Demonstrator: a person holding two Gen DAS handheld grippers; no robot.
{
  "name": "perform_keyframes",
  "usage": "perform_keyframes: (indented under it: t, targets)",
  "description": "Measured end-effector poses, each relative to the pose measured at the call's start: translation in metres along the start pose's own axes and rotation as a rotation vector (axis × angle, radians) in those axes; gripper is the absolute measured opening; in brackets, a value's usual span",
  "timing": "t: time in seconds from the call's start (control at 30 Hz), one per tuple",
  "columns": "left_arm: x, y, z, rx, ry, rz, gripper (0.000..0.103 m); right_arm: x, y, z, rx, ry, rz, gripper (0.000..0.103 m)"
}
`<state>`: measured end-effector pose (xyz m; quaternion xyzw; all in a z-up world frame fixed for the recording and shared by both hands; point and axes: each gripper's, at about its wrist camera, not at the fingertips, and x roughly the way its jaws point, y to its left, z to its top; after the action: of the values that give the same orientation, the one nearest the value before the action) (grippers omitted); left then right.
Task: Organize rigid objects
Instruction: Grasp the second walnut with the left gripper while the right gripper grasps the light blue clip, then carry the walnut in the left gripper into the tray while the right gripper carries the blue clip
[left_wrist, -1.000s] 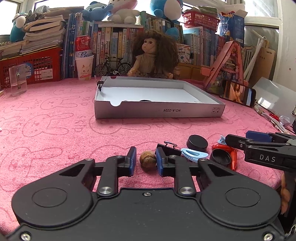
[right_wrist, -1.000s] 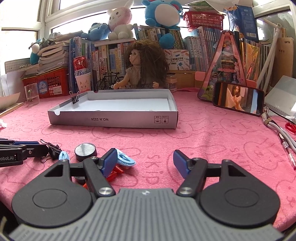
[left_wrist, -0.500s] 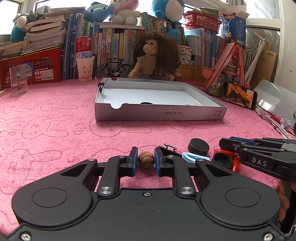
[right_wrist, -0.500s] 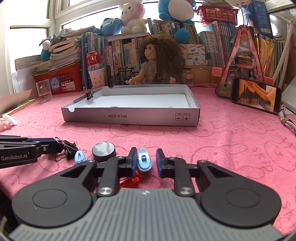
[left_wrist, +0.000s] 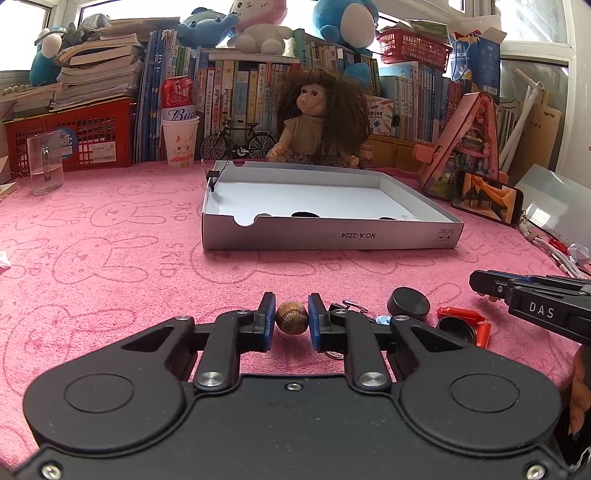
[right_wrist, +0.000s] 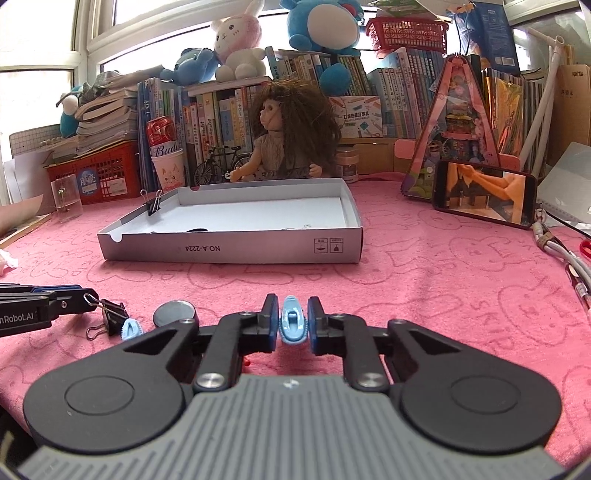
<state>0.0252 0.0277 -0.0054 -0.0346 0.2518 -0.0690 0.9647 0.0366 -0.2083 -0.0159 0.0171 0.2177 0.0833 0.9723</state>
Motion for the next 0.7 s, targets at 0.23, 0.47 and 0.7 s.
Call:
perform_keyframes:
  t: [0.23,0.47,0.7]
  targets:
    - [0.0003,0.0002,0.0012,0.003,-0.001,0.002,0.017,-0.0014,-0.0004,-0.0001,0.0,-0.004,-0.007,0.02]
    - [0.0,0.0005,0.002,0.0,-0.003,0.004,0.017,-0.0031,0.0008,-0.0006,0.0,-0.005,-0.008,0.02]
    - [-0.0007,0.0003,0.0022,0.001,-0.01,0.007,0.017,-0.0034,0.0003,0.0002,0.001,-0.008,-0.013,0.021]
